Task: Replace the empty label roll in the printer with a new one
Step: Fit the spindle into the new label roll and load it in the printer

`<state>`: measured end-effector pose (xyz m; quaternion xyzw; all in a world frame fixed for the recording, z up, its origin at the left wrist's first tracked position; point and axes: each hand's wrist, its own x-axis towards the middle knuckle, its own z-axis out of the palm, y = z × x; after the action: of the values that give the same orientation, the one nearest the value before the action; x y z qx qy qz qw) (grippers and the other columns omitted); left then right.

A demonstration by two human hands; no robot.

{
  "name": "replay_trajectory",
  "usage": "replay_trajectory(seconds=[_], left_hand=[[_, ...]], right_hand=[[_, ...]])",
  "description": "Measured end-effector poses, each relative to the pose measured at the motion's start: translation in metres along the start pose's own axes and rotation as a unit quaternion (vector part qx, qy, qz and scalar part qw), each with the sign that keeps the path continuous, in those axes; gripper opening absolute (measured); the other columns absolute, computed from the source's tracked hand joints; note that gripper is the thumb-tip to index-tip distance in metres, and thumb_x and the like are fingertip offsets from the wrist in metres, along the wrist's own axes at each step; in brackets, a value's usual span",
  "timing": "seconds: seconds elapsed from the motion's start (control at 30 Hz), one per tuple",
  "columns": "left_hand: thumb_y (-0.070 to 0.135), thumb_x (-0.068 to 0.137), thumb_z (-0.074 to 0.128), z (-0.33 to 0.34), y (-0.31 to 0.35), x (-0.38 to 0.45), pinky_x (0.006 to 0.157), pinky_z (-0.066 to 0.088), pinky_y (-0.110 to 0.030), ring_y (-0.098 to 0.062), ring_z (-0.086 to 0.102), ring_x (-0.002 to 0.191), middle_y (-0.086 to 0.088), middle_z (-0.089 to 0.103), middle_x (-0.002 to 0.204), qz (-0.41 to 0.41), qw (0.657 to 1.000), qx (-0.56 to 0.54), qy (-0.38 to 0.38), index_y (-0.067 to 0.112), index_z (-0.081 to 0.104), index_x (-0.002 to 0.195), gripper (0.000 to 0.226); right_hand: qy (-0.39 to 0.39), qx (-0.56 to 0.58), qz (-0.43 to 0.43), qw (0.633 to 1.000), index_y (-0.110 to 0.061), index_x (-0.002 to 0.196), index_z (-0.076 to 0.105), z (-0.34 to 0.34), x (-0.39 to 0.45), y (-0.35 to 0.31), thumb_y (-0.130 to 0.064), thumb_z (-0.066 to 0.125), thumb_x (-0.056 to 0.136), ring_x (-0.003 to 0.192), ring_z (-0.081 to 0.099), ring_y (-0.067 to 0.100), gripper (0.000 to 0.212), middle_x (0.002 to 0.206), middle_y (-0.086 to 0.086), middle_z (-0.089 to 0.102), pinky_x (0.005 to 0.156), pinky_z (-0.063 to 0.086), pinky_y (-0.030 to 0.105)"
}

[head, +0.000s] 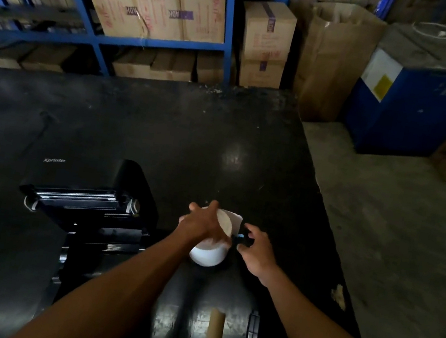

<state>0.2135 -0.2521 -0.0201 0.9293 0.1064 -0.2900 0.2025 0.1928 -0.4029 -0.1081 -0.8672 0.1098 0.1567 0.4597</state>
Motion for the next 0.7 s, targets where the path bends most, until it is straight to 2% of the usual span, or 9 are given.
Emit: replay_trajectory(seconds=[0.17, 0.23, 0.33, 0.43, 0.5, 0.57, 0.63, 0.7], left_hand=[[0.052, 0.063, 0.08, 0.005, -0.002, 0.0, 0.098, 0.042, -0.049, -0.05, 0.038, 0.126, -0.017, 0.025, 0.141, 0.033, 0.999, 0.012, 0.014, 0.043, 0.032, 0.14, 0.091], [0.05, 0.064, 0.08, 0.006, -0.004, -0.001, 0.101, 0.039, -0.049, -0.048, 0.037, 0.127, -0.018, 0.025, 0.143, 0.054, 0.998, 0.026, 0.017, 0.044, 0.034, 0.14, 0.089], [0.051, 0.065, 0.08, 0.008, -0.007, -0.005, 0.1, 0.04, -0.049, -0.05, 0.038, 0.124, -0.016, 0.024, 0.142, 0.076, 0.997, 0.033, 0.01, 0.048, 0.033, 0.14, 0.089], [0.053, 0.064, 0.078, 0.009, -0.018, -0.014, 0.102, 0.039, -0.05, -0.048, 0.043, 0.12, -0.012, 0.026, 0.138, 0.113, 0.994, 0.012, 0.01, 0.052, 0.035, 0.136, 0.084], [0.05, 0.064, 0.079, 0.008, -0.03, -0.022, 0.106, 0.037, -0.048, -0.04, 0.047, 0.118, -0.008, 0.031, 0.129, 0.142, 0.989, -0.03, 0.025, 0.051, 0.039, 0.133, 0.08], [0.042, 0.063, 0.082, 0.008, -0.042, -0.031, 0.102, 0.046, -0.047, -0.034, 0.05, 0.114, -0.006, 0.038, 0.118, 0.167, 0.979, -0.113, 0.042, 0.046, 0.047, 0.128, 0.074], [0.037, 0.06, 0.082, 0.011, -0.051, -0.043, 0.088, 0.057, -0.046, -0.032, 0.055, 0.108, -0.01, 0.047, 0.115, 0.179, 0.96, -0.21, 0.056, 0.042, 0.053, 0.119, 0.066], [0.036, 0.058, 0.082, 0.019, -0.058, -0.055, 0.084, 0.059, -0.047, -0.031, 0.06, 0.103, -0.013, 0.054, 0.116, 0.169, 0.938, -0.294, 0.068, 0.044, 0.055, 0.113, 0.062]], right_hand=[[0.001, 0.022, -0.005, 1.0, -0.023, 0.132, 0.054, 0.0, 0.001, 0.002, -0.008, 0.064, 0.082, 0.124, 0.047, 0.031, 0.054, 0.13, 0.015, 0.049, 0.107, 0.04, 0.045], [-0.009, 0.04, -0.017, 0.999, -0.021, 0.127, 0.058, 0.0, 0.0, 0.004, -0.006, 0.064, 0.082, 0.122, 0.05, 0.027, 0.047, 0.128, 0.013, 0.054, 0.106, 0.042, 0.045], [-0.014, 0.096, -0.047, 0.994, -0.017, 0.108, 0.065, 0.0, -0.009, 0.006, 0.0, 0.063, 0.083, 0.11, 0.061, 0.024, 0.03, 0.117, 0.012, 0.064, 0.095, 0.049, 0.035], [-0.008, 0.122, -0.068, 0.99, -0.021, 0.098, 0.067, -0.001, -0.023, 0.006, -0.002, 0.063, 0.086, 0.102, 0.064, 0.021, 0.024, 0.112, 0.011, 0.066, 0.089, 0.051, 0.028], [0.004, 0.112, -0.087, 0.99, -0.026, 0.096, 0.068, -0.002, -0.033, 0.005, -0.006, 0.063, 0.086, 0.095, 0.062, 0.01, 0.023, 0.109, 0.004, 0.067, 0.082, 0.046, 0.015], [0.026, 0.105, -0.106, 0.988, -0.03, 0.095, 0.069, -0.004, -0.044, 0.004, -0.009, 0.064, 0.087, 0.09, 0.059, 0.001, 0.024, 0.104, -0.005, 0.068, 0.073, 0.043, 0.006], [0.051, 0.097, -0.137, 0.985, -0.027, 0.095, 0.07, -0.007, -0.054, -0.001, -0.01, 0.064, 0.086, 0.089, 0.059, 0.003, 0.02, 0.099, -0.01, 0.067, 0.07, 0.043, 0.004], [0.073, 0.067, -0.178, 0.979, -0.022, 0.093, 0.072, -0.012, -0.064, -0.008, -0.013, 0.064, 0.087, 0.091, 0.059, 0.009, 0.013, 0.096, -0.01, 0.066, 0.075, 0.047, 0.014]])
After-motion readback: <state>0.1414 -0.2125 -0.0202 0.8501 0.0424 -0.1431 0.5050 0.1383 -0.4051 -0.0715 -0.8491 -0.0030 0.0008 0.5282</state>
